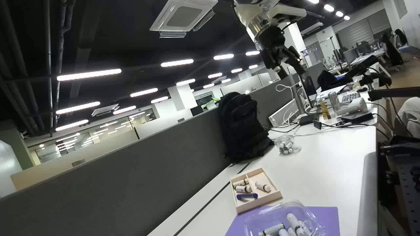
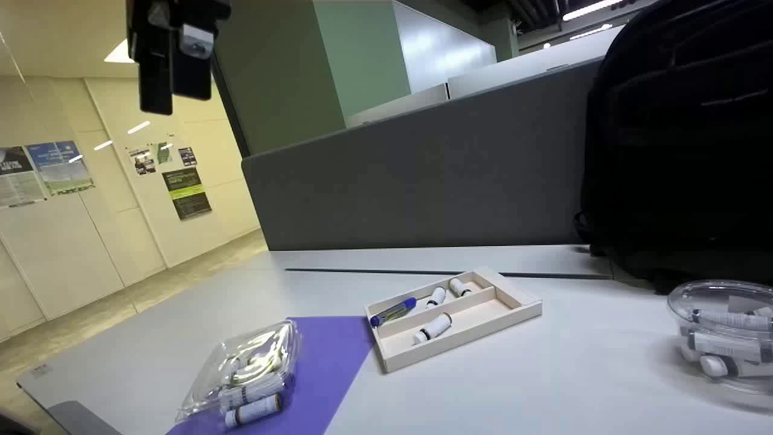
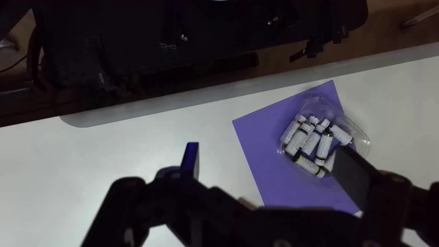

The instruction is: Put the marker on the purple mat

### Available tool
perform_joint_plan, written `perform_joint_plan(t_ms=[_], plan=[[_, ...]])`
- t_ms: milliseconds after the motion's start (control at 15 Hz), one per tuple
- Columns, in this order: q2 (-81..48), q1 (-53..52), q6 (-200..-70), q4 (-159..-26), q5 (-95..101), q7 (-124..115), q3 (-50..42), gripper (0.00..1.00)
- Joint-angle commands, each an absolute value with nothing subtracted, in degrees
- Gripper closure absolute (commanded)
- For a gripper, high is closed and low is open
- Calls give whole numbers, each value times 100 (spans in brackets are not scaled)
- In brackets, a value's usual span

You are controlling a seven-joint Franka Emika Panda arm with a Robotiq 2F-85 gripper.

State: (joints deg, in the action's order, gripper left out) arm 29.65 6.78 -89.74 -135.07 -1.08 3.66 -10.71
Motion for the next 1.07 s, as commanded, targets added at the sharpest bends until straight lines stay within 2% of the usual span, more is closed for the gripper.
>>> perform_joint_plan(t_ms=[0, 933, 1000], plan=[[2952, 744, -8974, -13497, -129, 393, -1017, 0], [2954, 744, -8983, -13497, -129, 393, -1018, 0], [3031, 768, -9341, -13565, -61, 261, -946, 0]])
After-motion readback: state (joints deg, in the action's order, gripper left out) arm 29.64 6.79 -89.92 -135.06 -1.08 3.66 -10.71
